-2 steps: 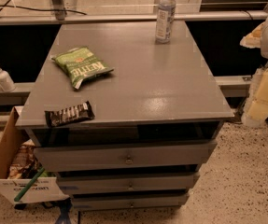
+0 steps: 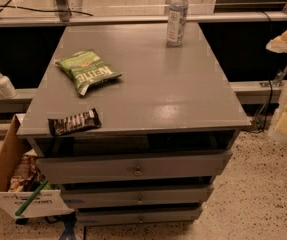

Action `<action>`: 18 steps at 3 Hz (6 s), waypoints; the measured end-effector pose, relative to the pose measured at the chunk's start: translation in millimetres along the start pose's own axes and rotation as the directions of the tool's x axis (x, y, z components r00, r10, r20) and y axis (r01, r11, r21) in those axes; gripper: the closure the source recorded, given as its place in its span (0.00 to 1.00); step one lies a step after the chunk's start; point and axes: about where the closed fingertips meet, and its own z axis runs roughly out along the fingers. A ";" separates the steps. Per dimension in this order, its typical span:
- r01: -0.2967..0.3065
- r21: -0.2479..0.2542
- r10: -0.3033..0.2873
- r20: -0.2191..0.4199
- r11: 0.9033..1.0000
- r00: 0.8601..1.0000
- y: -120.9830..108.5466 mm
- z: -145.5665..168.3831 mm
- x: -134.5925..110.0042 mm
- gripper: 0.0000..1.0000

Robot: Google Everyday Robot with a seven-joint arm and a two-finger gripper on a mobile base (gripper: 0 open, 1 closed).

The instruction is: Move blue plastic bottle near green jalapeno chip bag

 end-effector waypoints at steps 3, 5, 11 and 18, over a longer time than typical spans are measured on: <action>-0.123 -0.030 0.126 0.296 0.992 0.947 -26.0 68.4 -46.4 0.00; -0.176 -0.037 0.177 0.377 0.984 0.909 -72.4 115.6 -75.2 0.00; -0.484 -0.002 0.306 0.776 0.875 0.551 -309.7 195.4 -127.7 0.00; -0.653 0.009 0.283 0.897 0.757 0.340 -420.8 254.1 -160.1 0.00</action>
Offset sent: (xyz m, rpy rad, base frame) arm 0.0476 0.0448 -0.0439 0.3767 -0.0720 -0.0509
